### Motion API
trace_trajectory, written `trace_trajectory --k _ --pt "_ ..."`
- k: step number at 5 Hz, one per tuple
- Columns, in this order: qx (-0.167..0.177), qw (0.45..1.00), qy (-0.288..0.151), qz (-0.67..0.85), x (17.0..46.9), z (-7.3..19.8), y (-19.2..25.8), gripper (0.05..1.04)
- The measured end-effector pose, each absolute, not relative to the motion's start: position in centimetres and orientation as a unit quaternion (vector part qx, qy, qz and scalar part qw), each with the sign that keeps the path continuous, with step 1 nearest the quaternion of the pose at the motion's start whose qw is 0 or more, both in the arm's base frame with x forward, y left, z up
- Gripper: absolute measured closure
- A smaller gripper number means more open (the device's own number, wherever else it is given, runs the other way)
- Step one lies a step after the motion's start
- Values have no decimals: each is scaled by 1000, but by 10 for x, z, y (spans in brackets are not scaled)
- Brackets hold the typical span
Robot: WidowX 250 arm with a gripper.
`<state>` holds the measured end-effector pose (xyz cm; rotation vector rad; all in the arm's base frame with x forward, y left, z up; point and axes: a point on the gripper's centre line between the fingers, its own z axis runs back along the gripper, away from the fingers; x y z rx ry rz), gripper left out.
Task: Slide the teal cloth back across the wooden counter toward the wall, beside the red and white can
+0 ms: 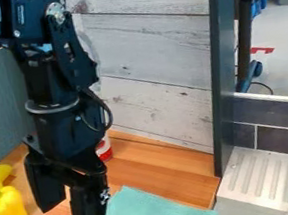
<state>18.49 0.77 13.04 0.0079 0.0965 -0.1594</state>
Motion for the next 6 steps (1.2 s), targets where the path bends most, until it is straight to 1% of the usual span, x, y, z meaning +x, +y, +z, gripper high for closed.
trace_trajectory --k 1,2,3,4,5,6 --pt "2 995 56 -79 184 126 7 83" --pt "-5 996 56 -72 198 108 6 83" --pt "-8 995 70 -71 208 86 9 83" --pt "-14 994 91 -67 220 55 14 83" --pt "-26 995 86 -51 234 32 11 83" --pt "-46 995 88 -31 249 18 3 83"
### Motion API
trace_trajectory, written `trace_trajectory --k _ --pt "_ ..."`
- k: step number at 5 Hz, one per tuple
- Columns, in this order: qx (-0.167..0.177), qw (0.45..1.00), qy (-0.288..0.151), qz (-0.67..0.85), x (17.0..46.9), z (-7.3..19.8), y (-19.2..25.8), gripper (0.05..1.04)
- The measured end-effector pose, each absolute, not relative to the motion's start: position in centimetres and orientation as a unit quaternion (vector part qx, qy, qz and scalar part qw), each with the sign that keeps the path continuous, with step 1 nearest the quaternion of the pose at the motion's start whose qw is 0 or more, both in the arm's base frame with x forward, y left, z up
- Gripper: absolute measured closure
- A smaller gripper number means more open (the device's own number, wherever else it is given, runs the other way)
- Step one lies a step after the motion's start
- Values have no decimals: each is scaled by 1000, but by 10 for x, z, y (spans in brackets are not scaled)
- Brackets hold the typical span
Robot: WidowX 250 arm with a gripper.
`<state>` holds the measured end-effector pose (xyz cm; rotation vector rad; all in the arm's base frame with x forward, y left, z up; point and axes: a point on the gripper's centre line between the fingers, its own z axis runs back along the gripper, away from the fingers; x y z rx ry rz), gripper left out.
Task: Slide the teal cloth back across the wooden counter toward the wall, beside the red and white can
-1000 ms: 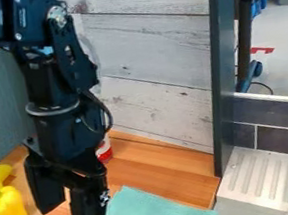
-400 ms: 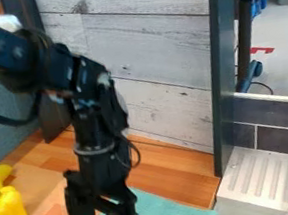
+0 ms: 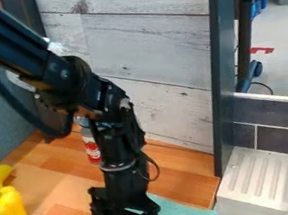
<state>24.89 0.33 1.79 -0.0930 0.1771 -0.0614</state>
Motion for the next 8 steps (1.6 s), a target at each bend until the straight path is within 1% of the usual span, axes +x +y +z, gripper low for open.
trace_trajectory --k 1,2,3,5,6,8 --pt "-51 994 95 -30 255 9 -7 83" --pt "-47 993 106 -10 263 1 -7 83" --pt "-34 994 106 3 279 -1 -2 83" --pt "-13 996 92 15 338 1 7 83" --pt "-10 995 91 39 348 4 13 83" --pt "-16 993 84 78 353 5 43 83"
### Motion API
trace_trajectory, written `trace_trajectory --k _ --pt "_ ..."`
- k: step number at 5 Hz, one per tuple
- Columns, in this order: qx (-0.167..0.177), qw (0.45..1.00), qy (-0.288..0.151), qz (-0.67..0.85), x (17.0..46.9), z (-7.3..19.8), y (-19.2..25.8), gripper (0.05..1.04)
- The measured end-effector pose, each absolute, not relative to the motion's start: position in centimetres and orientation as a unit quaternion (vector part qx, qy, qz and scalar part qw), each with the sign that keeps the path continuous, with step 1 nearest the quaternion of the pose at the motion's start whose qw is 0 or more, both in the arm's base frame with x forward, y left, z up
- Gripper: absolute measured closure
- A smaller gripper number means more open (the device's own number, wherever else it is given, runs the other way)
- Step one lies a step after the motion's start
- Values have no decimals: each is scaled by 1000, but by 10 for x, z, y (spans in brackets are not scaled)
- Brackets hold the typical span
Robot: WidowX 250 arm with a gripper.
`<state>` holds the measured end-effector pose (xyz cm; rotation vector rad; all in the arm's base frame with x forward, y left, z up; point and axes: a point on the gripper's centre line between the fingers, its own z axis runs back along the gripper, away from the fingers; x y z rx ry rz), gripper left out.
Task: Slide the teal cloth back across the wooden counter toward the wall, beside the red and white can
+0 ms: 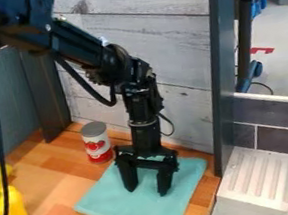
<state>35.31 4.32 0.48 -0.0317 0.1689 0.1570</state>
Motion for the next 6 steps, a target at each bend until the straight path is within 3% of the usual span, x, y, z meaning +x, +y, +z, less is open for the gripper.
trace_trajectory --k 2,4,6 --pt "-52 994 51 78 363 7 45 83" --pt "-56 994 52 76 350 12 41 83" --pt "-47 995 4 90 311 73 54 83"
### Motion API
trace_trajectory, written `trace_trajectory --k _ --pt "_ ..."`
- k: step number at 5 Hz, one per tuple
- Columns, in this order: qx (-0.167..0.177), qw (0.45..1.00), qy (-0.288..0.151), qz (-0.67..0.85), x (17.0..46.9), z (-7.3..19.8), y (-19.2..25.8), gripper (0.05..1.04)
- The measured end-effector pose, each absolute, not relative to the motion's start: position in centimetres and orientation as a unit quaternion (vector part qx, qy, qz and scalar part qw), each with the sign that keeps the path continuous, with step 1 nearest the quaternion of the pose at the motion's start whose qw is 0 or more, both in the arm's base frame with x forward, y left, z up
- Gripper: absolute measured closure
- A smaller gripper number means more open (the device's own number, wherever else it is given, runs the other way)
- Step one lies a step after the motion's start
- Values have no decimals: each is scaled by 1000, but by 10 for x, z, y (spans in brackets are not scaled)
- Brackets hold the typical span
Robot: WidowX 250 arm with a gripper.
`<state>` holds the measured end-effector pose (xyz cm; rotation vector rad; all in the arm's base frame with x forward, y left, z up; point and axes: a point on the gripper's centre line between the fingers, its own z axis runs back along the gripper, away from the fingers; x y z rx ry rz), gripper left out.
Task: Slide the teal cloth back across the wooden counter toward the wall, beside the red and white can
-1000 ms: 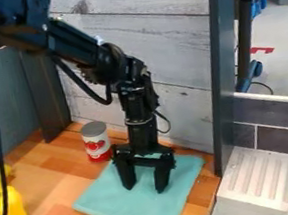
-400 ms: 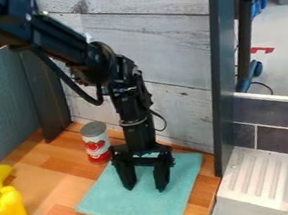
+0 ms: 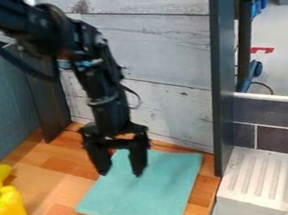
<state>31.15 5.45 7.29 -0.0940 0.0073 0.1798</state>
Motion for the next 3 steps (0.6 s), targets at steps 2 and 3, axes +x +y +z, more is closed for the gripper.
trace_trajectory --k 2,3 --pt "-2 997 46 55 260 106 77 83" --pt "18 997 67 13 237 110 78 83"
